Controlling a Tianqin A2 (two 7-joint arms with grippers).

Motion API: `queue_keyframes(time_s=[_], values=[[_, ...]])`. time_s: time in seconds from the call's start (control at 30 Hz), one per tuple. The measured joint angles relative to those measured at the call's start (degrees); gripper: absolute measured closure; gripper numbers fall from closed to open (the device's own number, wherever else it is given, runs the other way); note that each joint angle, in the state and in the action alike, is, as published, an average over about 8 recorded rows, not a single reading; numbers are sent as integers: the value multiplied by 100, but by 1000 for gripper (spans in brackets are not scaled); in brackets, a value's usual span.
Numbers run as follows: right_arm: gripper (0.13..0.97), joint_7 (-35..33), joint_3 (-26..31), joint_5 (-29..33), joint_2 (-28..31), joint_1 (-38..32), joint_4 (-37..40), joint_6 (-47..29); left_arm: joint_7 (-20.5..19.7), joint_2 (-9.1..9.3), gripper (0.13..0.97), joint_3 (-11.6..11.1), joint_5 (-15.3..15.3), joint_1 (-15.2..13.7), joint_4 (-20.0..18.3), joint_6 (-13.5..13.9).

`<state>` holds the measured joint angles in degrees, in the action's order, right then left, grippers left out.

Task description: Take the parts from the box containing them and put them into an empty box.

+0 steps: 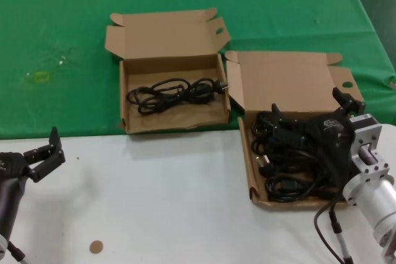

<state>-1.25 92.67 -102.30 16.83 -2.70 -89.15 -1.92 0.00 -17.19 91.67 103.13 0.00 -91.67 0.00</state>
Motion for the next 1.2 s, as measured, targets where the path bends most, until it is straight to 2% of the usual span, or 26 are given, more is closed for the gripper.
queue_keyframes(time_s=[1.2], values=[[129, 0, 0, 0, 0, 0, 0, 0, 0, 0, 132, 0, 0, 0, 0, 0]])
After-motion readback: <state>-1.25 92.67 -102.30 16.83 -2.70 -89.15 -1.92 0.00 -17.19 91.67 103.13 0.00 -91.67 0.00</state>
